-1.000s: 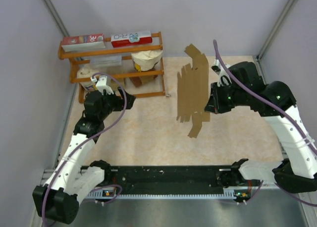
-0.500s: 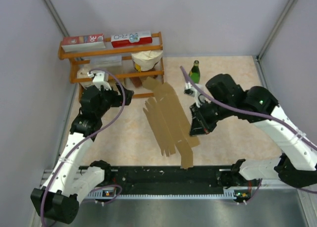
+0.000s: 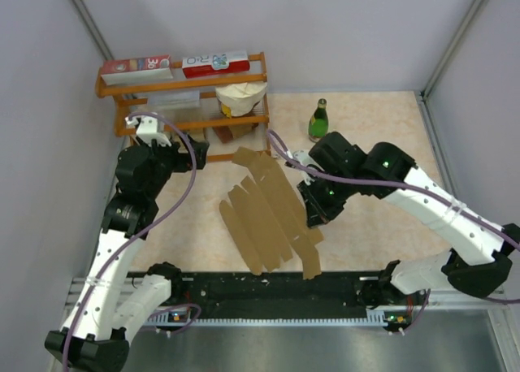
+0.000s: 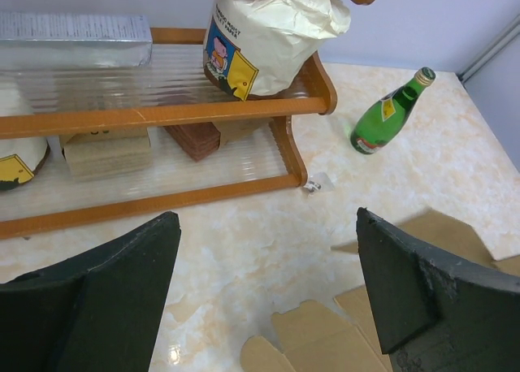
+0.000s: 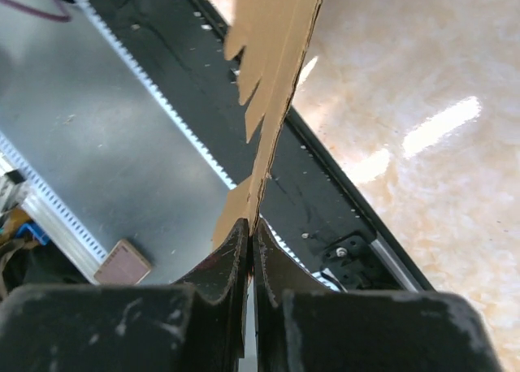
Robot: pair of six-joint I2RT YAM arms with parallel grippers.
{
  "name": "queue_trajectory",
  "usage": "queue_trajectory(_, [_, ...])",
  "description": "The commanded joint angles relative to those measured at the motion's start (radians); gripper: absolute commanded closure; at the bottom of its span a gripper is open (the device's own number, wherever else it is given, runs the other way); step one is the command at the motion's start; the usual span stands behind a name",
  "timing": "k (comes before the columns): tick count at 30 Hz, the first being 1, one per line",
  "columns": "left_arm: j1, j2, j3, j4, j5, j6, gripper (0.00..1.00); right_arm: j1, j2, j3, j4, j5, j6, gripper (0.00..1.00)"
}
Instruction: Fold the paper box
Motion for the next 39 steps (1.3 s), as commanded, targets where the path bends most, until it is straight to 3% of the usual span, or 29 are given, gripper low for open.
queue_trajectory(1, [-0.002, 0.000, 0.035, -0.002, -0.002, 0.025, 0.07, 0.014, 0.067, -0.020, -0.216, 0.137, 0.011, 0.99])
queue_trajectory(9, [-0.002, -0.002, 0.004, -0.002, 0.018, 0.022, 0.07, -0.012, 0.175, -0.072, -0.182, 0.240, 0.038, 0.91])
queue_trajectory(16, [-0.002, 0.000, -0.025, 0.001, 0.043, 0.009, 0.07, -0.051, 0.188, -0.158, -0.118, 0.287, 0.064, 0.49])
queue_trajectory(19, [-0.002, 0.001, -0.037, 0.005, 0.047, 0.003, 0.07, -0.087, 0.169, -0.179, -0.096, 0.356, 0.097, 0.38])
queue_trajectory(23, [-0.002, 0.001, -0.054, 0.012, 0.055, -0.003, 0.07, -0.166, 0.091, -0.196, -0.006, 0.442, 0.150, 0.33])
queue_trajectory(29, [-0.002, 0.032, -0.082, 0.063, 0.151, -0.006, 0.06, -0.363, -0.078, -0.375, 0.288, 0.229, 0.170, 0.31])
queue_trajectory(35, [-0.006, 0.141, -0.108, 0.215, 0.513, -0.030, 0.03, -0.466, -0.102, -0.547, 0.479, 0.053, 0.182, 0.31])
queue_trajectory(39, [-0.030, 0.181, -0.103, 0.206, 0.511, -0.014, 0.04, -0.534, -0.103, -0.655, 0.630, -0.053, 0.218, 0.31])
